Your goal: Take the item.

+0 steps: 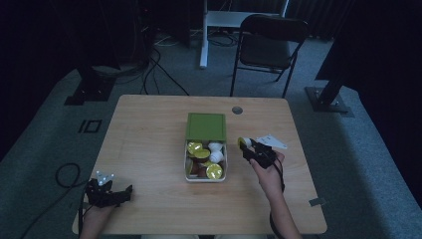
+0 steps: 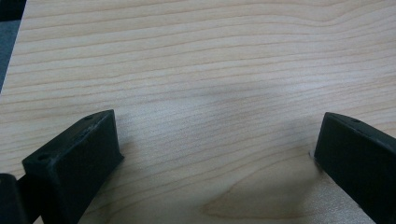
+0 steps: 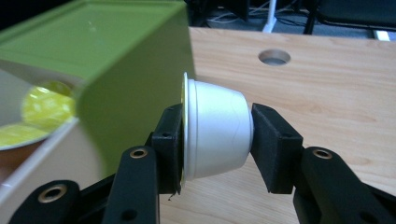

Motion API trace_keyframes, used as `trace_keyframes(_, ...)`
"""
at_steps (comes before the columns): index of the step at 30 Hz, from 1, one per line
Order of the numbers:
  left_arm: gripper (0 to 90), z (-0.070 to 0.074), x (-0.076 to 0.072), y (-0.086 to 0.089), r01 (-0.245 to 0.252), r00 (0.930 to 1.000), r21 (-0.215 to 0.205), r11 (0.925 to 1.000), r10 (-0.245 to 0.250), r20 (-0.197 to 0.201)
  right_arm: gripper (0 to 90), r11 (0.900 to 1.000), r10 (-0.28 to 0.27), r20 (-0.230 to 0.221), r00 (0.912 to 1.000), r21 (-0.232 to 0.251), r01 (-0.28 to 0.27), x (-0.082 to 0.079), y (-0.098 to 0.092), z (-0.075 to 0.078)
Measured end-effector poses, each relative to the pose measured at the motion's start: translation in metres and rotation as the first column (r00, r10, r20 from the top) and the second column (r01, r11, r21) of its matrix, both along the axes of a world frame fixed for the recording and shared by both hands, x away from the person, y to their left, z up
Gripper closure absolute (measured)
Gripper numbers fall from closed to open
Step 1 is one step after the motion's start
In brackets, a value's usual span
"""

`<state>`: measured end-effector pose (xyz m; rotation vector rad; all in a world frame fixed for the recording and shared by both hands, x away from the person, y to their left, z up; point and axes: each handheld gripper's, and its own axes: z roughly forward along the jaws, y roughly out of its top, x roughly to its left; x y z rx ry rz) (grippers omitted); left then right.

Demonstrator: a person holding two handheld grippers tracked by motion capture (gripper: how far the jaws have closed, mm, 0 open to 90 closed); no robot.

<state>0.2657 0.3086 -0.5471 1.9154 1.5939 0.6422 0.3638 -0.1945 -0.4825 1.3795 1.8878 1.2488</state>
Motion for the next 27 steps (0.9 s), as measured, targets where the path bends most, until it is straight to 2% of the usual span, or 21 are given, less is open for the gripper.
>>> trace_keyframes(5,0.3,0.0,0.0,0.0,0.0,1.0,0.0,1.0,0.0,-0.001,56.6,1.0,-0.03,-0.027,0.9992,-0.01,0.03,0.004,-0.006,-0.016)
trace_keyframes(12,0.3,0.0,0.0,0.0,0.0,1.0,0.0,1.0,0.0,0.0,56.6,0.999,-0.043,-0.077,0.9961,-0.013,0.042,0.007,-0.01,-0.035)
trace_keyframes(27,0.3,0.0,0.0,0.0,0.0,1.0,0.0,1.0,0.0,0.0,56.6,0.999,-0.036,-0.136,0.9901,-0.035,0.032,0.012,-0.005,-0.058)
